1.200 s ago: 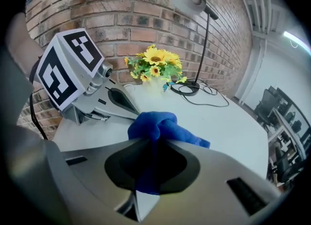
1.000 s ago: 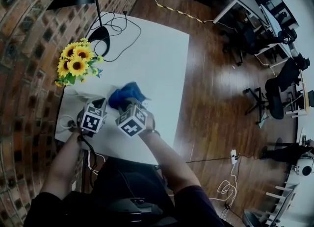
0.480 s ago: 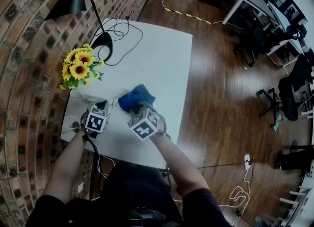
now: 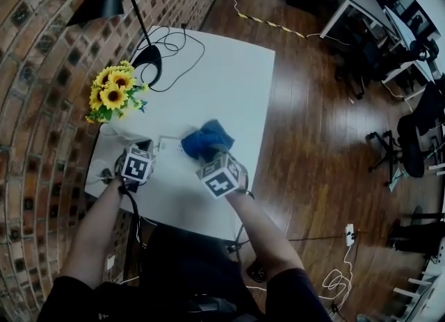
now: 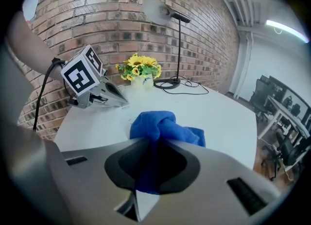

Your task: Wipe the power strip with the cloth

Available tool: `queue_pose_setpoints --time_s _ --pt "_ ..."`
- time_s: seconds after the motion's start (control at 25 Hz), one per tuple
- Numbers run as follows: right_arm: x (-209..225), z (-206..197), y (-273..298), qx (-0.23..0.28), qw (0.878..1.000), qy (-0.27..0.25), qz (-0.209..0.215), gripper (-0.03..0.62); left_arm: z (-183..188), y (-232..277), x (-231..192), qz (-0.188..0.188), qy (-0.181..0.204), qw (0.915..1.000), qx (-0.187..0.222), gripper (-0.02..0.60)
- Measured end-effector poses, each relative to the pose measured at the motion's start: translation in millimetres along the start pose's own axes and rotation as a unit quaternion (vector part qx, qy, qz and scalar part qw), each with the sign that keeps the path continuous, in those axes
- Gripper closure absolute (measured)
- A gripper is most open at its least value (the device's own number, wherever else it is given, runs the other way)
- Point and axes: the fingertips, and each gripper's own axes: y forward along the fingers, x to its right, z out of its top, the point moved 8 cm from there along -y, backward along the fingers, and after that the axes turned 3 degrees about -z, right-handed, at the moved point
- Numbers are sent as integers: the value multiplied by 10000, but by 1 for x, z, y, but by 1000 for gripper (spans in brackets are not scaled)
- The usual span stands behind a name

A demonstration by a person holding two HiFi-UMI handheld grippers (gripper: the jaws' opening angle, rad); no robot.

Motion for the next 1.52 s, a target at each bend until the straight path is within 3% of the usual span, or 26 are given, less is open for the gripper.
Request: queue_pose_setpoints --time_s 0.72,0.96,1.12,1.28,1.36,1.52 --pt "20 -31 -25 48 9982 361 -480 543 -7 4 -1 214 90 9997 53 565" --pt "31 -65 -32 -694 9949 431 -586 543 -7 3 0 304 195 9993 54 565" --pt "36 -70 -40 -502 9922 929 -662 543 -3 6 2 275 415 9987 52 565" --pt "46 -69 -45 -521 9900 984 -861 545 -6 8 5 206 553 9982 -92 565" --pt "53 -67 -52 -551 9895 878 -1004 545 -5 7 5 254 535 9982 -50 565" --pt "63 -58 -69 -729 9891 42 -1280 546 -1 5 4 310 557 9980 55 565"
